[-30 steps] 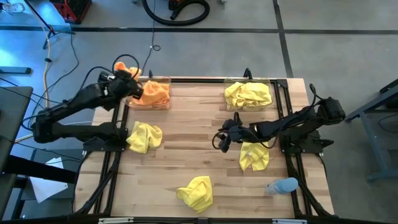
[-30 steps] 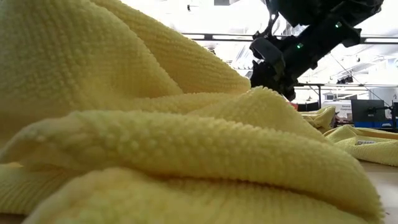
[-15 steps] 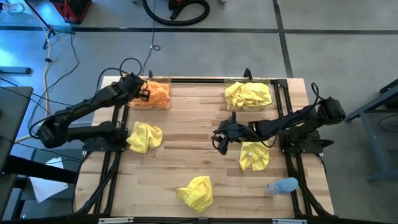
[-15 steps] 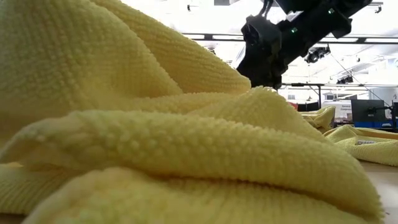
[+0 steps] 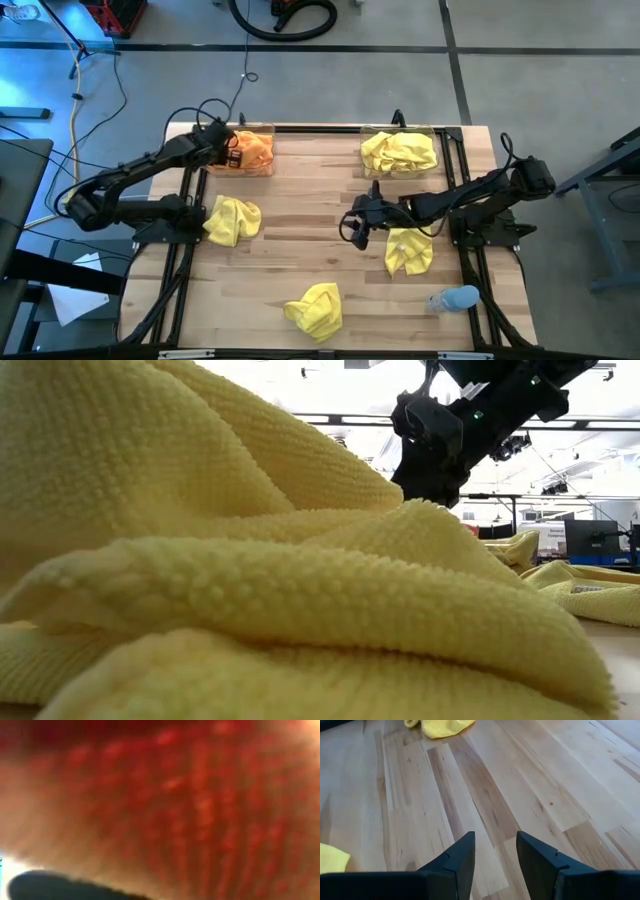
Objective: Sort microfiber towel by color & place in baskets
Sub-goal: Put the orange microfiber cloth into the left transparent bin
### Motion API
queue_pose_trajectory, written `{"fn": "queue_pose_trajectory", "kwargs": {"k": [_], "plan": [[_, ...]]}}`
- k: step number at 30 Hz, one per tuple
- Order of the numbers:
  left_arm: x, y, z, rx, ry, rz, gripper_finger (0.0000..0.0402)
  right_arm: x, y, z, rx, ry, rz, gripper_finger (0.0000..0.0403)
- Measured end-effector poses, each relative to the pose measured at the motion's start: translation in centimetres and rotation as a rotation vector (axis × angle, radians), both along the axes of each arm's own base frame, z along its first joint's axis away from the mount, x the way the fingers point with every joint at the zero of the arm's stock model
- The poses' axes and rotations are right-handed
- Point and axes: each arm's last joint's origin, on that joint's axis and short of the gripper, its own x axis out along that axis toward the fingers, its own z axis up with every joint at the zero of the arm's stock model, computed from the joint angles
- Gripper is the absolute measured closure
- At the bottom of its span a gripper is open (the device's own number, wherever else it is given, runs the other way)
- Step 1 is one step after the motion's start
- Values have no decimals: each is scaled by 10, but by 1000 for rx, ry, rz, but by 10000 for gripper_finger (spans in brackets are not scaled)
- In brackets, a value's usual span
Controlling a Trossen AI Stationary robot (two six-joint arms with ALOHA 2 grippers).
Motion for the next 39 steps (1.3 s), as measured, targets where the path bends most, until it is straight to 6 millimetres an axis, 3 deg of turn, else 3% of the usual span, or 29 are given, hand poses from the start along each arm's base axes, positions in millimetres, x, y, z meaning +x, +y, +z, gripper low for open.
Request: {"fn": "queue_pose_trajectory", "kwargs": {"k": [8,16,20,23,30,39], "plan": [[0,-3,33,-56,-59,5,245,0,0,0,-5,3,7,265],[-1,-11,71,-187,-156,5,236,0,0,-1,-6,9,6,265],[-1,-9,83,-101,-158,19,236,0,0,-1,-11,10,10,265],[0,1,89,89,-96,61,236,0,0,-1,-12,10,11,265],[7,11,74,254,-4,148,236,0,0,0,-24,11,11,265],[20,20,31,165,57,203,236,0,-3,0,-24,10,0,265]]}}
